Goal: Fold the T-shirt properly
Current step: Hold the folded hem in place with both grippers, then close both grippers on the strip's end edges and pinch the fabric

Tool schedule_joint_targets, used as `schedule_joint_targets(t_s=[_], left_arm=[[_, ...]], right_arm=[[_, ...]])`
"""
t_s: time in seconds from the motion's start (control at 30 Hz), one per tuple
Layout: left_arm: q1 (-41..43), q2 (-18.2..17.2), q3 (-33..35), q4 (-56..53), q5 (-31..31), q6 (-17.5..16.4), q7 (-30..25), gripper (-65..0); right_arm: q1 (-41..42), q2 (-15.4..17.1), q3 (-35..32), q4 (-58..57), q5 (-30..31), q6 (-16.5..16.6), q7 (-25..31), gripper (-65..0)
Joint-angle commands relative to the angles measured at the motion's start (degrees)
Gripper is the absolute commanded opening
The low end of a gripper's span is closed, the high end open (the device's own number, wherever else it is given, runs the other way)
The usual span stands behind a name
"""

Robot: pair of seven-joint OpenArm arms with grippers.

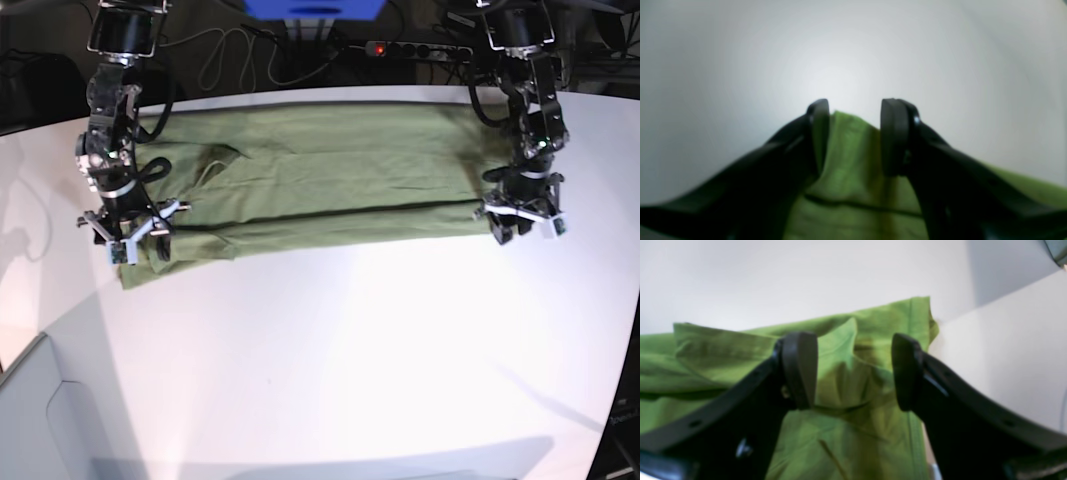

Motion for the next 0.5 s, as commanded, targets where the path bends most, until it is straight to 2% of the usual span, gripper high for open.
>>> schedule_joint_targets(t_s=[0.0, 0.13, 0.3, 0.47], left_arm=[[-0.57, -0.55, 0.11, 1.03, -0.27, -0.56, -1.16, -40.4], [-0.57, -0.55, 0.46, 1.03, -0.36, -0.38, -1.16, -41.2], [-0.57, -0.55, 0.11, 1.11, -0.36, -0.56, -1.16, -52.1], [-0.57, -0.55, 0.29, 1.38, -0.36, -0.56, -1.16, -53.0]], right_arm=[[0.74, 0.40, 0.03, 0.94, 0.37, 0.21, 1.51, -31.6], [0.74, 0.40, 0.03, 0.94, 0.37, 0.21, 1.51, -31.6], [0.74, 0.48, 0.03, 0.94, 0.37, 0.21, 1.51, -31.6], [0.74, 0.48, 0.03, 0.94, 0.37, 0.21, 1.51, -31.6]])
